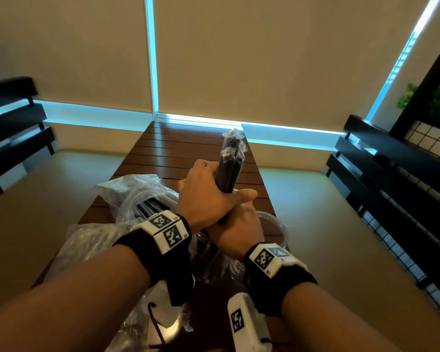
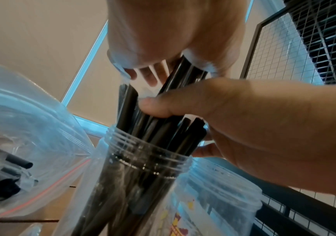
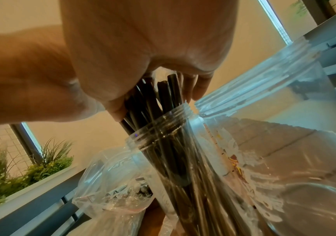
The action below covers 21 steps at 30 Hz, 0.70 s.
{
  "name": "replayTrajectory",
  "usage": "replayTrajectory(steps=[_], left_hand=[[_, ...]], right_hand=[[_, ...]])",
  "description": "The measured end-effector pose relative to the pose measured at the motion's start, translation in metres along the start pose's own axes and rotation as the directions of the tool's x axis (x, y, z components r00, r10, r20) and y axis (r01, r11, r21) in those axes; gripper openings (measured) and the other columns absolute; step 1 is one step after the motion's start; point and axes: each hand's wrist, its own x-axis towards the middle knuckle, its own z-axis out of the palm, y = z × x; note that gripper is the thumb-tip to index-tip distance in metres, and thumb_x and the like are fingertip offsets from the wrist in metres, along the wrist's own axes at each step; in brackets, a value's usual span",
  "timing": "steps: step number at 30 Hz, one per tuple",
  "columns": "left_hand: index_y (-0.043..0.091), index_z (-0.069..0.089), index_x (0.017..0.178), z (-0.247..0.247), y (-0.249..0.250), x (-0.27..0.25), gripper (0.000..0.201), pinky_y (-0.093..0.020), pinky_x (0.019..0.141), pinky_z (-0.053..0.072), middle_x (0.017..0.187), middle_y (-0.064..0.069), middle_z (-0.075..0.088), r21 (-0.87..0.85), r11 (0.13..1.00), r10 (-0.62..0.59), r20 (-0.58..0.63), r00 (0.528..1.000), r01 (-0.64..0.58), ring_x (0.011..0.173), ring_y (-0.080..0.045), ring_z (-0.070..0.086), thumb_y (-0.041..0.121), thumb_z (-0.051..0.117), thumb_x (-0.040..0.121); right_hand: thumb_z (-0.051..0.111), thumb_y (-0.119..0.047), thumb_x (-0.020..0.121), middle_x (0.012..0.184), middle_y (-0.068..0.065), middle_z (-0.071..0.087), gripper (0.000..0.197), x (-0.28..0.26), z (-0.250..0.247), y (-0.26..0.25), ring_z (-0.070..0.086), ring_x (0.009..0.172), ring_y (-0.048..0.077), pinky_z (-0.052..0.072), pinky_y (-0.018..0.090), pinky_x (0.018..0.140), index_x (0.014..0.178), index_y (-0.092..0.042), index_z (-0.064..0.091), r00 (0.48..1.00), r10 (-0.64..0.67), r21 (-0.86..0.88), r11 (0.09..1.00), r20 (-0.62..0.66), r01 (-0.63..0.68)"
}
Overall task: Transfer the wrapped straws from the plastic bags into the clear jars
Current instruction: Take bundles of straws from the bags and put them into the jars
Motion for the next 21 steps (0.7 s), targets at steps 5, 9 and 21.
replayTrajectory(steps=[5, 9, 21], left_hand=[[0.037, 0.037, 0.134, -0.010, 0.000, 0.007, 0.111, -0.042, 0.096, 0.053, 0.130, 0.011, 0.052, -0.192, 0.980, 0.047, -0.042, 0.998, -0.055, 0.113, -0.010, 0.057, 0.086, 0.073, 0.041], [0.034, 0.024, 0.145, -0.020, 0.011, 0.007, 0.125, -0.039, 0.098, 0.053, 0.136, 0.007, 0.050, -0.170, 0.975, 0.129, -0.089, 0.988, -0.143, 0.117, -0.011, 0.056, 0.076, 0.082, 0.042], [0.050, -0.001, 0.147, -0.026, 0.000, -0.005, 0.123, -0.049, 0.073, 0.061, 0.149, -0.006, 0.028, 0.174, 0.885, 0.455, -0.135, 0.880, -0.431, 0.103, -0.031, 0.062, 0.043, 0.089, 0.062]], right_hand=[[0.056, -0.061, 0.077, 0.117, 0.005, 0.044, 0.044, -0.012, -0.011, -0.005, 0.054, 0.102, 0.031, 0.052, 0.047, 0.086, 0.113, -0.042, 0.041, 1.000, 0.026, 0.005, 1.000, -0.005, -0.026], [0.062, -0.061, 0.075, 0.113, 0.000, 0.041, 0.046, -0.011, -0.010, -0.009, 0.053, 0.102, 0.027, 0.051, 0.047, 0.088, 0.112, -0.041, 0.042, 0.998, 0.056, 0.003, 0.998, -0.020, -0.056], [0.060, -0.063, 0.064, 0.111, -0.005, 0.036, 0.053, -0.012, -0.007, -0.011, 0.053, 0.099, 0.024, 0.053, 0.045, 0.084, 0.106, -0.036, 0.042, 0.997, 0.082, 0.002, 0.997, -0.002, -0.082]])
